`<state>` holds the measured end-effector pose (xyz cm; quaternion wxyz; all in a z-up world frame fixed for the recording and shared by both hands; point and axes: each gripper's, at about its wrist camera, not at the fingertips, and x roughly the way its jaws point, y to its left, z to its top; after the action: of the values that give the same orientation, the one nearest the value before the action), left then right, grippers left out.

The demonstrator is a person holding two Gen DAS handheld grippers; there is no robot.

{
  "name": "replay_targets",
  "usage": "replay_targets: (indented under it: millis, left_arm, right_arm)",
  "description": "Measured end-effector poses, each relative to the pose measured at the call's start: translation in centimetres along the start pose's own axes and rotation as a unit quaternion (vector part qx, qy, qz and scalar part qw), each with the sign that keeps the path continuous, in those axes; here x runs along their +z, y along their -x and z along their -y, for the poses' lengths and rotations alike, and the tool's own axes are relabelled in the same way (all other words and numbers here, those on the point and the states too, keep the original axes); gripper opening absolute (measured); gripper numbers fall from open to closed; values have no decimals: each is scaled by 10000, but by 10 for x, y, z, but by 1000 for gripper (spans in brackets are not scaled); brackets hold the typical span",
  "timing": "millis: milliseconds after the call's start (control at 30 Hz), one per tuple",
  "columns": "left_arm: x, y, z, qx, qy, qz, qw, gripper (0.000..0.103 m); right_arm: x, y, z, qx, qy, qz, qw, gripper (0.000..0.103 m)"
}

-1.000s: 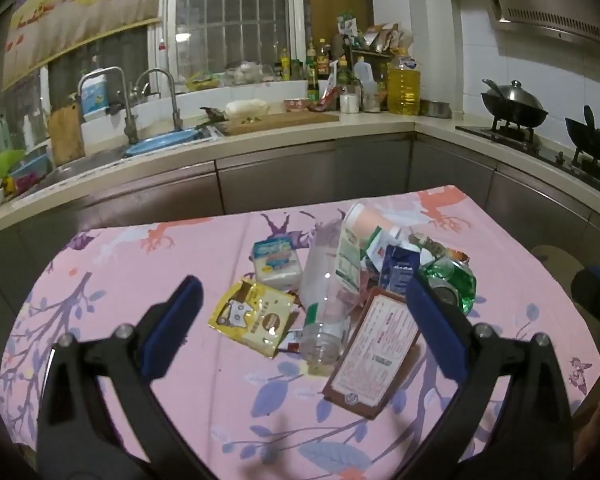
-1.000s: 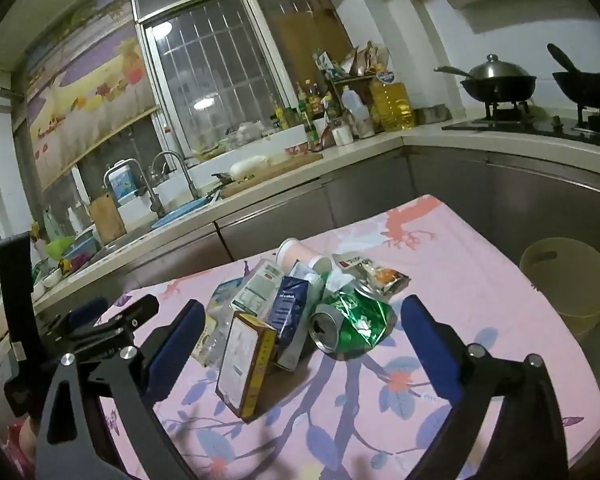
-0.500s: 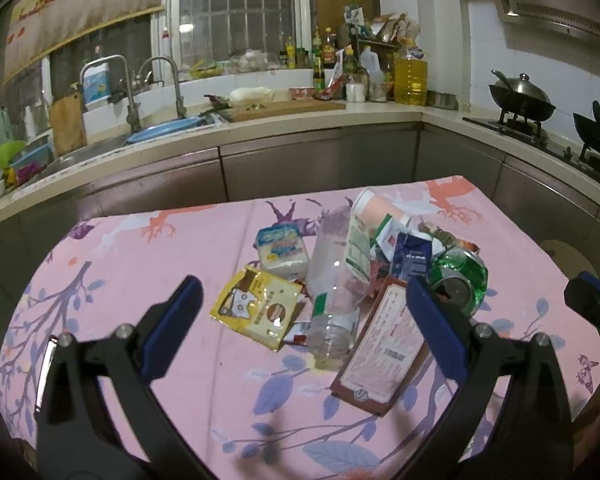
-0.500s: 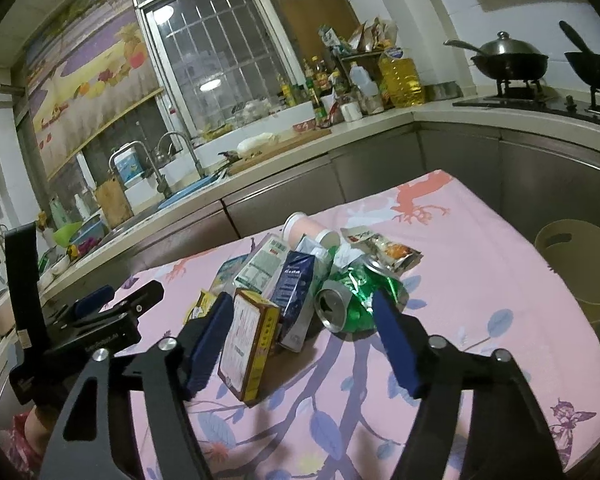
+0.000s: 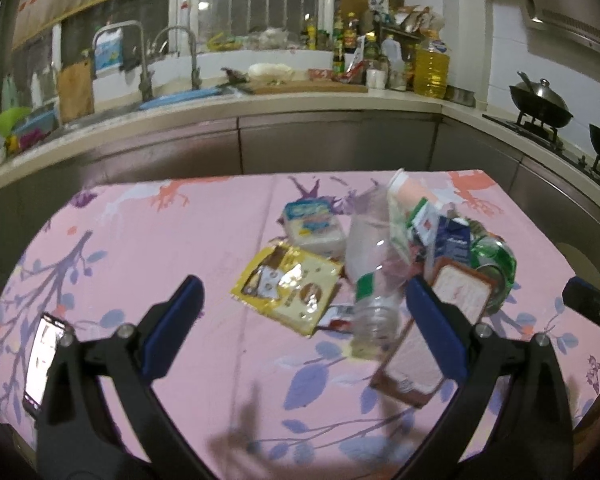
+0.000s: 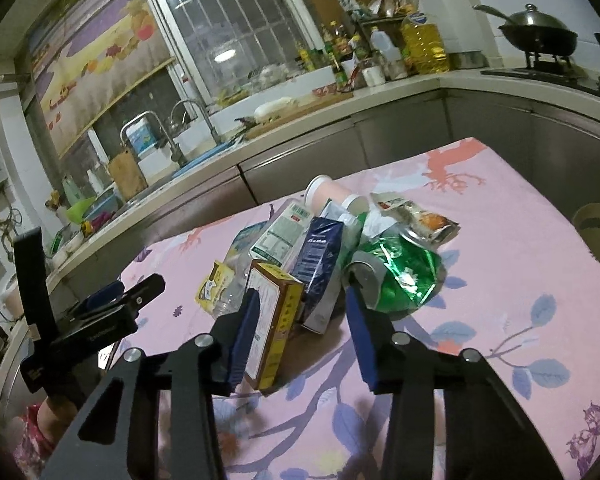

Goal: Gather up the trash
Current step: 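Reach both grippers toward the green crushed can and the cardboard box, then grasp the green can with the right gripper while the left grasps the cardboard box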

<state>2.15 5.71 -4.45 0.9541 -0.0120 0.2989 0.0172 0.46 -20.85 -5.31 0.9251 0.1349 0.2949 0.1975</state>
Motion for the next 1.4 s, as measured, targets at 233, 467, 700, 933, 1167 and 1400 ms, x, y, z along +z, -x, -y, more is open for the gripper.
replay_targets:
  millis: [233,467,700,933,1167,1400]
  left_arm:
    - [-22,-3,13,-746,-378,-118,9964,96]
    - [-26,-26,66,-932,-1352,-52,9864,96]
    - [-11,-60,99,-1111,-1676,-166,9794,96]
    - [-15,-79,104,-1152,-1619,-418,9792,82]
    - [-12,-76,92,-1219,-1392,-428,9818,61]
    - [-3,-59,75,-1479,-1020,-207,9835,60]
  right_arm:
    - [24,-24,17,-134,-280,-35,9995,42]
    - [12,-36,50,-460,-625,-244,9967,42]
    - [1,-56,66,-614,-567,-558,9949,42]
    - [3,-69,69,-720,-265,-687,9947,42]
    - [13,-66,123,-446,-1354,-495,9885,42]
    - [3,-76,160,-150,-2018,-716,9767,42]
